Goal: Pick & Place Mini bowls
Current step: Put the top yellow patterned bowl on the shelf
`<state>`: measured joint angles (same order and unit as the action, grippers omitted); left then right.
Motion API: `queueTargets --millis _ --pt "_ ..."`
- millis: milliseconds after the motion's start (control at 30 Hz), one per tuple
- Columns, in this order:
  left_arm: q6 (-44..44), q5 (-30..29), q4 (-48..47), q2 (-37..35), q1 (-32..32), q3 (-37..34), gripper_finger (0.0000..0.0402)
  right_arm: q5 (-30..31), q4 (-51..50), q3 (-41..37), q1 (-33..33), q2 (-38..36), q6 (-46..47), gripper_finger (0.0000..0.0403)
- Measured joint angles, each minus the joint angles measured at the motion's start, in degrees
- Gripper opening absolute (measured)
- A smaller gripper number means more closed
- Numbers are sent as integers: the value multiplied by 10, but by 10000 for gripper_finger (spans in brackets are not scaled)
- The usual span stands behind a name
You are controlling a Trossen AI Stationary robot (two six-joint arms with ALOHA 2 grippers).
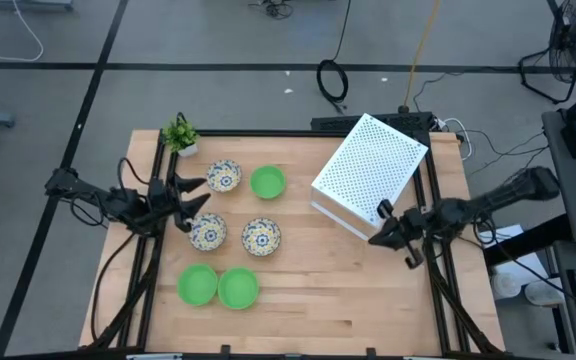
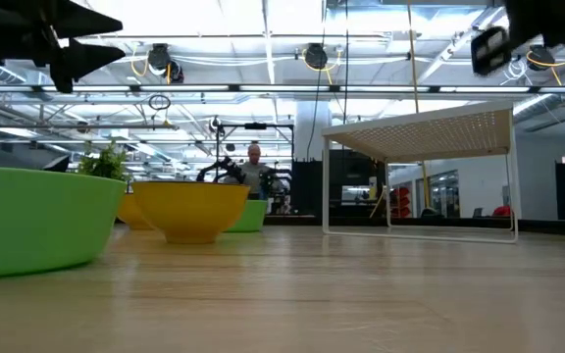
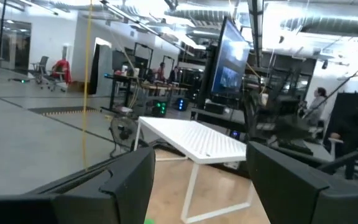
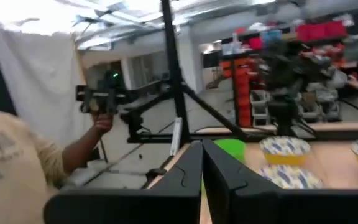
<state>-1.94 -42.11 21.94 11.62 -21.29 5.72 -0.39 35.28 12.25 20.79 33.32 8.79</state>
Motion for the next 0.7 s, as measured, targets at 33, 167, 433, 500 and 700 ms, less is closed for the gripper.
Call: queueTargets --millis 33,167,433,500,700 --pt "-2 0 -8 0 0 0 255 8 -12 25 16 26 -18 0" --pt "-6 -10 -40 0 0 0 255 69 -132 134 72 107 -113 0" --pt "-56 -86 -68 1 0 0 255 250 -217 238 123 188 -282 0" --pt "-69 -140 -72 1 0 0 255 260 -211 238 123 191 -286 0" --pt "-115 -203 -86 1 0 2 255 259 -209 238 123 193 -262 0"
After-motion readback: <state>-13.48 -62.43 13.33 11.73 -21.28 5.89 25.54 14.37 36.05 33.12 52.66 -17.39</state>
